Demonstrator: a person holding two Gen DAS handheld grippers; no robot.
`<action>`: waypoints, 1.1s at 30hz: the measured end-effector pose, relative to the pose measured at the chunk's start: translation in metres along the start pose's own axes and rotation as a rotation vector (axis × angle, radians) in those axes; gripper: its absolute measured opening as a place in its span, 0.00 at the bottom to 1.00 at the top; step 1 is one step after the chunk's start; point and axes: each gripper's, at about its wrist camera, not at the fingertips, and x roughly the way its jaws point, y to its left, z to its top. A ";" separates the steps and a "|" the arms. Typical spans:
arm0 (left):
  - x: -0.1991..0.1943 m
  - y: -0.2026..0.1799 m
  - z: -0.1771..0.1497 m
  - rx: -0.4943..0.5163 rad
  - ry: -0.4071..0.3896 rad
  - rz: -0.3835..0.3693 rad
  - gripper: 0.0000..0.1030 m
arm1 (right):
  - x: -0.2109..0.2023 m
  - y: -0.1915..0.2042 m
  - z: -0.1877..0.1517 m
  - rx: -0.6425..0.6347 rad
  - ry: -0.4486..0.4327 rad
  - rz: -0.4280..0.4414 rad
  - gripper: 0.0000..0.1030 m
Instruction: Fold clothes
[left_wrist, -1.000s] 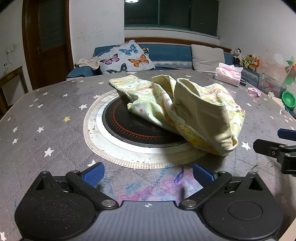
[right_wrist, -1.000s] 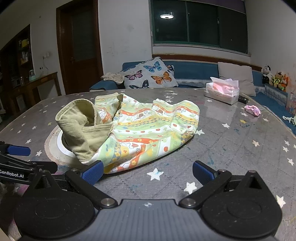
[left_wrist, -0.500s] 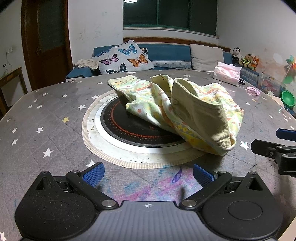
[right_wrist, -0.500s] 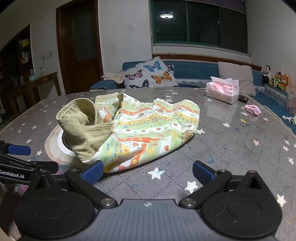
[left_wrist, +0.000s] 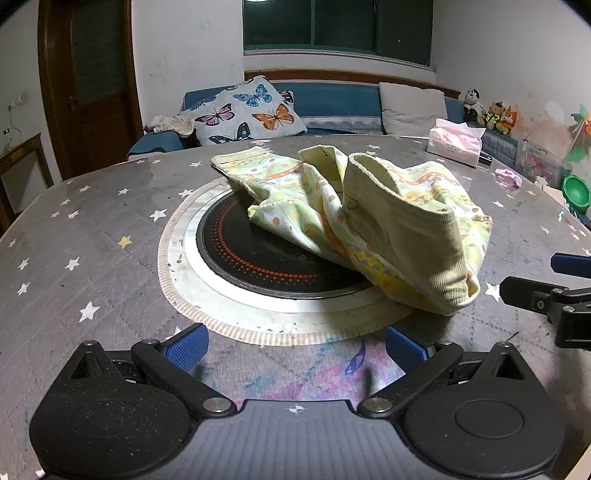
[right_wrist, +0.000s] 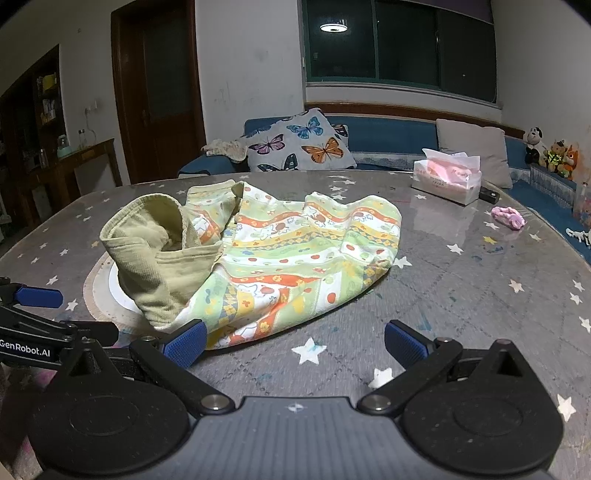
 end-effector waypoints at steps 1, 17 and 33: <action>0.001 0.000 0.001 0.001 0.001 0.000 1.00 | 0.001 0.000 0.001 0.000 0.001 0.000 1.00; 0.014 0.004 0.015 0.008 0.009 0.008 1.00 | 0.015 -0.001 0.016 -0.021 0.010 -0.008 1.00; 0.027 0.036 0.077 0.009 -0.069 0.075 1.00 | 0.057 0.015 0.055 -0.098 0.020 0.012 1.00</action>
